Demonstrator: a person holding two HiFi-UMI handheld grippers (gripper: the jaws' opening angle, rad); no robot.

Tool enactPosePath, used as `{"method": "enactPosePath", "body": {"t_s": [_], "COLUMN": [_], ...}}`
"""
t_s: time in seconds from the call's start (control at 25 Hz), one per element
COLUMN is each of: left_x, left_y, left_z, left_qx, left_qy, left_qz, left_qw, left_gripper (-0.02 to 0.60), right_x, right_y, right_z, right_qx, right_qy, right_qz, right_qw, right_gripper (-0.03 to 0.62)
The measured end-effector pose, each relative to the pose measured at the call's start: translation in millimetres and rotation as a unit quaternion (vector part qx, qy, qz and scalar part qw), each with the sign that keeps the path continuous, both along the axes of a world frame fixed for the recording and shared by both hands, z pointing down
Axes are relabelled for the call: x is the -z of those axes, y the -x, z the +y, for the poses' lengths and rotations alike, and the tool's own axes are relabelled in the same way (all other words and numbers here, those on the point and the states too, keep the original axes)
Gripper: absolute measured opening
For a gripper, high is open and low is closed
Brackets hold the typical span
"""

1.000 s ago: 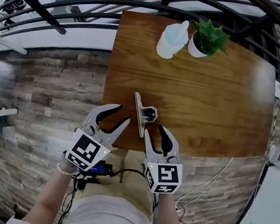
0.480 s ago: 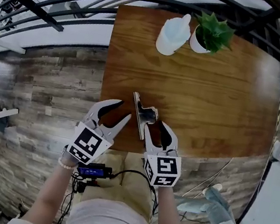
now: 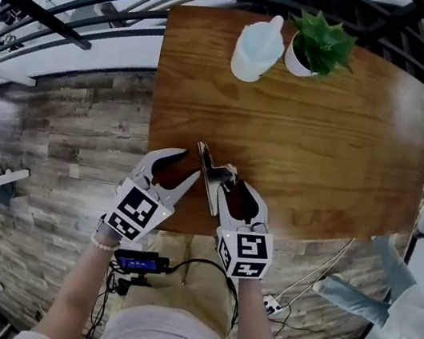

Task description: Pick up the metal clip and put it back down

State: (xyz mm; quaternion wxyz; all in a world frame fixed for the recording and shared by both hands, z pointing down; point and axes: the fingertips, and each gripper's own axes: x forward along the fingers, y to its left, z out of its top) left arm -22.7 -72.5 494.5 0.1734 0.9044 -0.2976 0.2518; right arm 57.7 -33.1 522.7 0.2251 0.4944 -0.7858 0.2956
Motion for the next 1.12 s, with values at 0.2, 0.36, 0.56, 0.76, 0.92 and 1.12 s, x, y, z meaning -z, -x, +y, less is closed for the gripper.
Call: {"method": "enactPosePath", "body": {"t_s": [0.2, 0.36, 0.56, 0.76, 0.92, 1.12], "left_x": [-13.6, -18.9, -25.2, -28.5, -31.3, -34.5], "left_y": [-3.4, -5.0, -3.2, -1.2, -0.2, -3.5], "left_z": [-1.9, -3.3, -3.0, -4.4, -5.3, -2.9], "left_qx": [-0.002, -0.001, -0.001, 0.0, 0.002, -0.025], "left_qy": [0.014, 0.021, 0.029, 0.031, 0.034, 0.016], "left_qz": [-0.001, 0.0, -0.002, -0.003, -0.004, -0.025], "left_qw": [0.9999, 0.9998, 0.9996, 0.9995, 0.9994, 0.9992], "left_gripper": [0.147, 0.147, 0.147, 0.147, 0.147, 0.158], "right_x": [-7.9, -11.7, -14.5, -12.9, -8.2, -4.2], "right_y": [3.7, 7.8, 14.0, 14.8, 16.8, 20.5], "right_z": [-4.9, -6.4, -8.6, -10.3, -11.9, -14.7], "right_qx": [0.008, 0.015, 0.026, 0.018, 0.01, 0.015], "right_qy": [0.003, 0.006, 0.012, 0.014, 0.012, 0.007], "right_qz": [-0.004, -0.007, -0.012, -0.04, -0.07, -0.085], "right_qw": [1.0, 1.0, 1.0, 0.999, 0.997, 0.996], "right_gripper": [0.181, 0.178, 0.154, 0.137, 0.103, 0.069]}}
